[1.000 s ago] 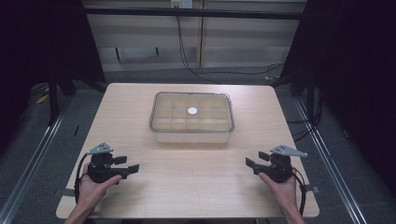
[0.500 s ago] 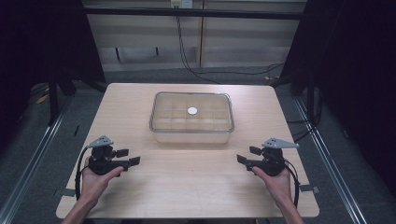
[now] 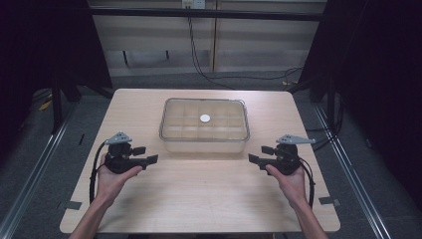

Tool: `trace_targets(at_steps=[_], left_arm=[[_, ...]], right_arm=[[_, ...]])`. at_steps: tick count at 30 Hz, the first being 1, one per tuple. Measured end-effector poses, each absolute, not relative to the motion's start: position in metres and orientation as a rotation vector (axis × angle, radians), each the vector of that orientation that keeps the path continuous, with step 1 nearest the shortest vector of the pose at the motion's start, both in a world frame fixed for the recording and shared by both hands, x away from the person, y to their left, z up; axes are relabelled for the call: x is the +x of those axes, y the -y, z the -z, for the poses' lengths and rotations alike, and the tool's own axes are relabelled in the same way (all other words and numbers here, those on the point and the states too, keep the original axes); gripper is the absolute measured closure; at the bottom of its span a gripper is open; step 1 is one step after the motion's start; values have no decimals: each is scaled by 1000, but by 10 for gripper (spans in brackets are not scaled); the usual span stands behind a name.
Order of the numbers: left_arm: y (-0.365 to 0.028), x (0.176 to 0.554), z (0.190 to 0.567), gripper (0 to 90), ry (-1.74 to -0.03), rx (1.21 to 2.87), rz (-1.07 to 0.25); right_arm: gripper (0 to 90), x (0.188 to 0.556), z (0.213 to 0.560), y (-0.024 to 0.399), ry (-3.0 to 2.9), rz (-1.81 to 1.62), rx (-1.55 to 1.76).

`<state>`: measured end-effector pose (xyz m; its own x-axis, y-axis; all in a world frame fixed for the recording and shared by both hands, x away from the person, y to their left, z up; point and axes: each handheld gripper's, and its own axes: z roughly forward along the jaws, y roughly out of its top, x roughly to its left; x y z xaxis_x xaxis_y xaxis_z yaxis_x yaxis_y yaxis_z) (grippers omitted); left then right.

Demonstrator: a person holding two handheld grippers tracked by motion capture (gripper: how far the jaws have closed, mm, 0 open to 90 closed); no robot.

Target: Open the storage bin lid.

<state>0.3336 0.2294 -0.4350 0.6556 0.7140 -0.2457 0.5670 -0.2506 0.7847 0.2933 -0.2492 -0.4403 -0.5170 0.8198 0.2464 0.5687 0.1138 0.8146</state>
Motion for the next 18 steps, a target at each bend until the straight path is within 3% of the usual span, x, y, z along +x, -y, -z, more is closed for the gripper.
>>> trace_targets(at_steps=[8,18], left_arm=[[-224,339,431,350,-979,1979,-215],[-226,379,416,321,-1020,1922,-200]], right_arm=[[289,313,429,251,-2097,-1363,1400],[316,358,422,258,-2208,-1351,1402]])
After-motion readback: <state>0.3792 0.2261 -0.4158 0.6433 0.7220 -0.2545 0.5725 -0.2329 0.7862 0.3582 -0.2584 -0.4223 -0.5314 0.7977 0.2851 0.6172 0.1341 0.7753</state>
